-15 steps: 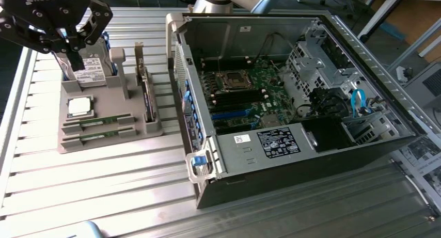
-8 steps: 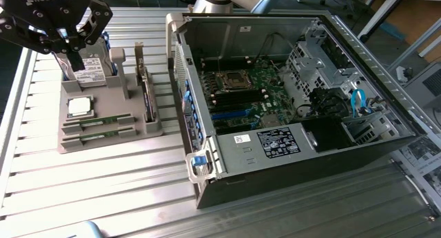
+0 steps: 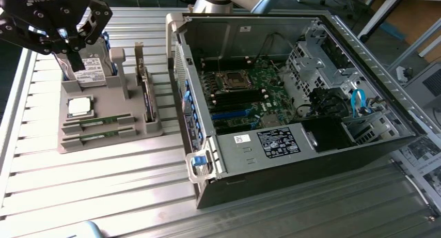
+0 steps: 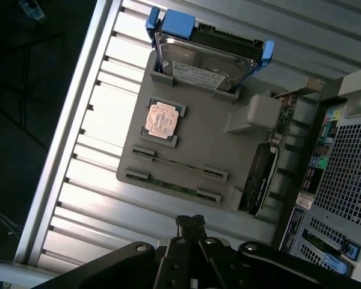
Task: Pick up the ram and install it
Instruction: 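Pick up the ram and move it above insertion slot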
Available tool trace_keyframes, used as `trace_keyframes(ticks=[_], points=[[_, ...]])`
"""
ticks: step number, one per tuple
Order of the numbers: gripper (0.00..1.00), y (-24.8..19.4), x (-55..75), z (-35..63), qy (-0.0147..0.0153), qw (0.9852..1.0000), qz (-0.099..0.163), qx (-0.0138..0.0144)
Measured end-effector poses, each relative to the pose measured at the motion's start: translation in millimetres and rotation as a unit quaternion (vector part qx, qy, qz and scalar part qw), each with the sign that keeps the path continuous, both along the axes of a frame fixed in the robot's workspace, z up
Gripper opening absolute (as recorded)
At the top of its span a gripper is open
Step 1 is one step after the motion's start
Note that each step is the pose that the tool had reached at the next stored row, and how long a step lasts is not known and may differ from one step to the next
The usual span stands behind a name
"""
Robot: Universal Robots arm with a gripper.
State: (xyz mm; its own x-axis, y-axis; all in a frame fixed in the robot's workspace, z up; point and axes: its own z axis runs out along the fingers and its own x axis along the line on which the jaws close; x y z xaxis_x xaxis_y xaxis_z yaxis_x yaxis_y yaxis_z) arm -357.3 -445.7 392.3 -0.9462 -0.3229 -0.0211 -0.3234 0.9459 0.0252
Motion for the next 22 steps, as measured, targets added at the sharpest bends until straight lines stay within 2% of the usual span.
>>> trace_keyframes(ticks=[22], points=[[0.11, 0.0, 0.0, -0.4, 0.0000, 0.9991, 0.043, -0.0043]])
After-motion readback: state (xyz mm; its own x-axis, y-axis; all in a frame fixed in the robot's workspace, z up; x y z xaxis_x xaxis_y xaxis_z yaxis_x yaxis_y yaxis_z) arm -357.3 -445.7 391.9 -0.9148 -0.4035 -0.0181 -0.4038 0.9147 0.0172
